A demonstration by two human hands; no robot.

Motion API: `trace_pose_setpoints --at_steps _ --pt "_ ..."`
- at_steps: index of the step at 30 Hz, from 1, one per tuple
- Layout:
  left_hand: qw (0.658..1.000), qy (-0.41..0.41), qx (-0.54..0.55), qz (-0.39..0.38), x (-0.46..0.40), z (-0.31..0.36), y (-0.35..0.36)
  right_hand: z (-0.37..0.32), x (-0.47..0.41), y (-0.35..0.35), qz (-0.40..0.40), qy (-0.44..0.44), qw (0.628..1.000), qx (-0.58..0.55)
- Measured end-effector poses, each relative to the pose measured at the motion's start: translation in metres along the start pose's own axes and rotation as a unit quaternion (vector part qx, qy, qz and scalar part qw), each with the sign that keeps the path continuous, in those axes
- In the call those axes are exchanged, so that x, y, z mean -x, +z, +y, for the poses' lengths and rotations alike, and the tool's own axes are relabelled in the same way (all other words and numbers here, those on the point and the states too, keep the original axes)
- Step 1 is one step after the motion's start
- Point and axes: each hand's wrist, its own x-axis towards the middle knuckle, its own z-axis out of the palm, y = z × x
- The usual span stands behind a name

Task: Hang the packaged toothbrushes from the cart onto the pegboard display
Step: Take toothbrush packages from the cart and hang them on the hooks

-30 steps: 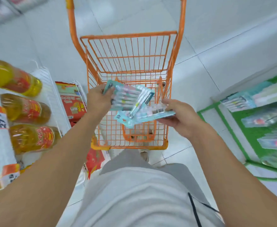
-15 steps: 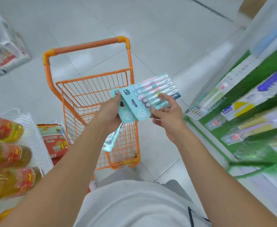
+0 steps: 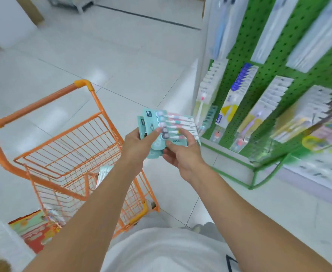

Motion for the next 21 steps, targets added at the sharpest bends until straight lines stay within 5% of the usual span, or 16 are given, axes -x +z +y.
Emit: trace_pose_setpoints --at_steps 3,6,8,10,11,14,18,21 --pt "0.996 0.020 -0.082 -0.021 -0.015 0.010 0.003 -0.007 0.005 -0.006 0.022 -0.009 0.997 0.067" --pt "0.972 0.080 -0.201 -0.088 -0.027 0.024 -0.004 -0.032 0.012 -0.022 0.046 -0.066 0.960 0.270" --pt "0.942 0.113 -0.268 -0.165 -0.034 0.036 -0.008 -0.055 0.011 -0.038 0.086 -0.185 0.854 0.478" --pt "0.920 0.119 -0.288 -0.236 -0.038 0.049 -0.008 -0.072 0.008 -0.046 0.031 -0.242 0.737 0.631" --pt "0.913 0.114 -0.288 -0.266 -0.041 0.055 -0.008 -0.076 0.006 -0.047 -0.014 -0.226 0.738 0.636" --pt "0.904 0.091 -0.267 -0.323 -0.047 0.066 -0.004 -0.070 -0.007 -0.056 -0.101 -0.142 0.872 0.457" --pt "0.939 0.099 -0.173 -0.280 -0.059 0.058 0.004 -0.045 -0.014 -0.065 -0.043 -0.152 0.934 0.322" --pt "0.957 -0.004 -0.034 -0.288 -0.067 0.029 0.010 -0.029 -0.018 -0.065 0.004 -0.161 0.970 0.184"
